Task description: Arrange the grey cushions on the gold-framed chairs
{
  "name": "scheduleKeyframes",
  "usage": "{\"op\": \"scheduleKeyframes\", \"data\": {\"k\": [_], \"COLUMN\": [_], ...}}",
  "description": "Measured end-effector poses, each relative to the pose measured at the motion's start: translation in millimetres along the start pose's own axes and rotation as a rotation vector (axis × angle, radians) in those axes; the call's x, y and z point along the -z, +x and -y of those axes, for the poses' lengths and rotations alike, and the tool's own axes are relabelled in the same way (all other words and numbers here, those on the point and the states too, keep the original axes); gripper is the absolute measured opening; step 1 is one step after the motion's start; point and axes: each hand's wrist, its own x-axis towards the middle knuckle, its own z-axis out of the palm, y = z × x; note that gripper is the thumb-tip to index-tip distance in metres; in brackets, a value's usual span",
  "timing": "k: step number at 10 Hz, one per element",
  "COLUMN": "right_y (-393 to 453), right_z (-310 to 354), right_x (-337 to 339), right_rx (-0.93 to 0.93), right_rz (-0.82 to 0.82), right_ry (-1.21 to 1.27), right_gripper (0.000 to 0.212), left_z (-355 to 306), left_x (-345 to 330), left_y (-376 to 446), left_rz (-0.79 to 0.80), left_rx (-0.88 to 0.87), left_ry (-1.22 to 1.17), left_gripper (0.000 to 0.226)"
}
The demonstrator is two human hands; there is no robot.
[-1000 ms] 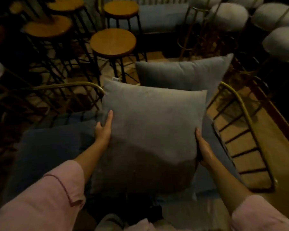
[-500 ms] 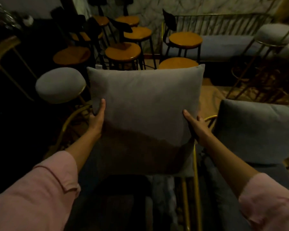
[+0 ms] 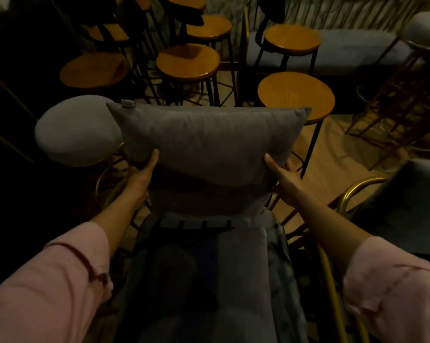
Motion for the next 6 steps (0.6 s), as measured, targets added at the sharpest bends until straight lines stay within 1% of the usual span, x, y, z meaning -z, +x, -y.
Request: {"op": "scheduleKeyframes", "data": {"k": [1, 2, 3, 4, 5, 6], "right_y": [15.4, 22.7, 19.8, 15.4, 3.2, -17.3], "right_z": [-23.1, -43.6, -59.0, -62.0, -65.2, -73.5], "right_x": [-2.8, -4.5, -13.5, -18.5, -20.2, -10.3], "right_rx": [-0.128, -0.181, -0.222, -0.243, -0.220, -0.214], "right_rz": [-0.010, -0.061, -0.105, -0.129, -0.147, -0.154], "right_ry": [-0.036, -0.040, -0.021, 0.000, -0.024, -0.228], "right_gripper": [0.112, 0.094, 0.084, 0.084, 0.080, 0.081], "left_z": [28.8, 88.3, 96.1, 86.4, 74.0, 78.9], "left_x": [7.1, 14.7, 6.2, -4.0, -12.3, -15.9], "left_y": [33.5, 88.4, 75.0, 65.1, 38.4, 7.3], "left_rz": [0.083, 0.154, 0.179, 0.122, 0.031, -0.018], "left_rx": [0.156, 0.215, 0.180, 0.190, 0.163, 0.109], "left_ry": [0.042, 0.108, 0.162, 0.160, 0.130, 0.170], "left_gripper": [0.120, 0.131, 0.136, 0.140, 0.105, 0.088]}}
